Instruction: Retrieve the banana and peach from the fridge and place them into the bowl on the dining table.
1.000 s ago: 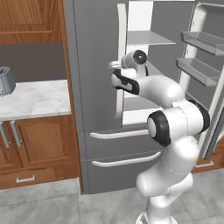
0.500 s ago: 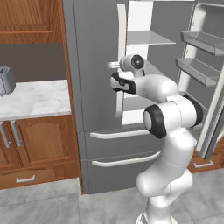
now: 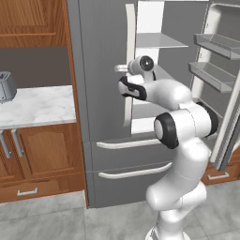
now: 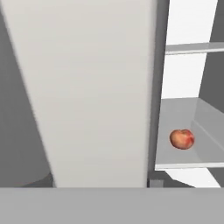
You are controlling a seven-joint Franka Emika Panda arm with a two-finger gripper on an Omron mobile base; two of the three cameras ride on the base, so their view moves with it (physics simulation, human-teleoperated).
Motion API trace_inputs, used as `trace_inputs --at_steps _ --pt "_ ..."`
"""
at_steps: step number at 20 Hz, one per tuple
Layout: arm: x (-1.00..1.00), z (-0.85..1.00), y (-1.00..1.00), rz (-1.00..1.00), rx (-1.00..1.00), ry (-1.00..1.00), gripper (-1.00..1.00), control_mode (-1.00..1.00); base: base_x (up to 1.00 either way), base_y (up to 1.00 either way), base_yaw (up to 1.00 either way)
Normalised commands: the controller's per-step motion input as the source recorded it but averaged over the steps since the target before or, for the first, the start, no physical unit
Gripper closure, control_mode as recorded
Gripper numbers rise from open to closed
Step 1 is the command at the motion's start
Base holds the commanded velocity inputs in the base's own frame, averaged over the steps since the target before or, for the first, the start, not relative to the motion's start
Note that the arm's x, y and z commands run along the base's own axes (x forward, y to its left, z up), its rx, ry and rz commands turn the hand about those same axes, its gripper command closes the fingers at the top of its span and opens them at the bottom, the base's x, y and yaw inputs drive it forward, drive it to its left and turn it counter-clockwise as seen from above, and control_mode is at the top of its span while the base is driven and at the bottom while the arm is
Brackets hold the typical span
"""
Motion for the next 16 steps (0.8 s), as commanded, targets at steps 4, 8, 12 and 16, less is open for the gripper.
trace_inputs --at_steps 4,8,12,16 --pt "-0.37 0.06 0.10 -0.04 0.00 0.20 1.00 -1.00 0.00 0.00 0.00" --pt "-1.00 0.00 0.40 -0.03 0.00 -0.03 1.00 -1.00 0.00 0.00 0.00" --pt "-1.00 0.00 0.62 -0.05 0.00 -0.11 1.00 -1.00 0.00 0.00 0.00" --pt "-1.00 0.00 0.89 -0.07 0.00 -0.07 1.00 -1.00 0.00 0.00 0.00"
